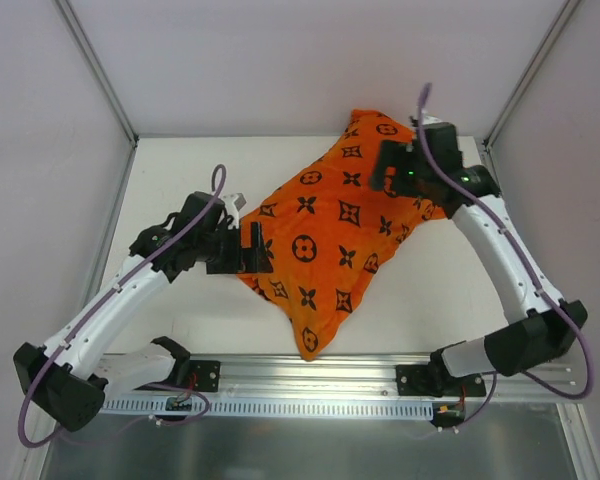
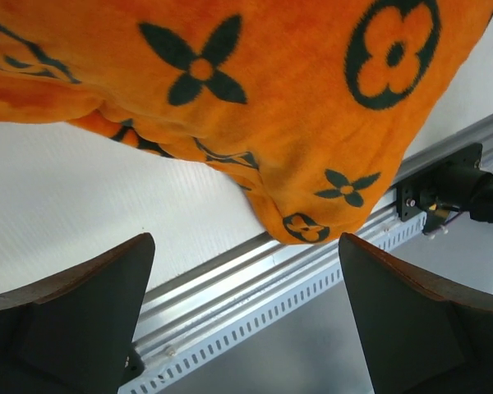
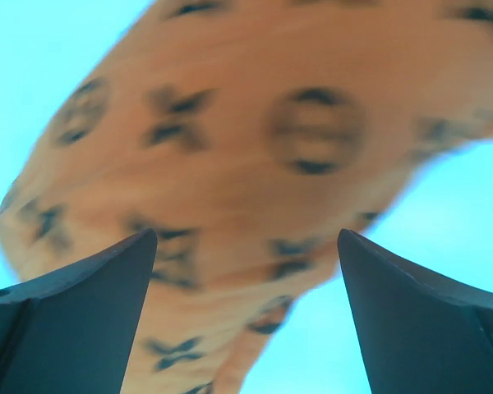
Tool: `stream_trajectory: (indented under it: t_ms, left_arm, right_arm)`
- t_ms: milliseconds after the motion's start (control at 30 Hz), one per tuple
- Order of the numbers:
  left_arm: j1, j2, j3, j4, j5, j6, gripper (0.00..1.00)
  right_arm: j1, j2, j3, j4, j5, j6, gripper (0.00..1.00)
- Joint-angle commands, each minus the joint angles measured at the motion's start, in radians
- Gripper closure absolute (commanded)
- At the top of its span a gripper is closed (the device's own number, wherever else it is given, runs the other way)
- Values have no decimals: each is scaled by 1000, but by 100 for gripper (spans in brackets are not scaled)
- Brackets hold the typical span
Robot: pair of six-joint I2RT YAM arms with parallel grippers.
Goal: Remove the pillowcase from the pillow
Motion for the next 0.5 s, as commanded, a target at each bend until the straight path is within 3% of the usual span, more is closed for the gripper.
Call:
stream_trajectory:
  t_ms: [0, 100, 233, 467]
  left_arm:
    - [-111, 39, 55, 13, -72, -69, 2]
    - [-172, 92, 38, 58, -67, -112, 1]
    - [-353, 190, -9, 142, -75, -201, 1]
    - [-574, 391, 34, 303, -96, -275, 1]
  right_arm:
    - [-185, -73, -138, 68, -25, 62, 4]
    - [-324, -94, -262, 120, -139, 85, 4]
    - [-479, -79, -368, 232, -310, 131, 4]
    - [-601, 5, -432, 320, -459, 185, 4]
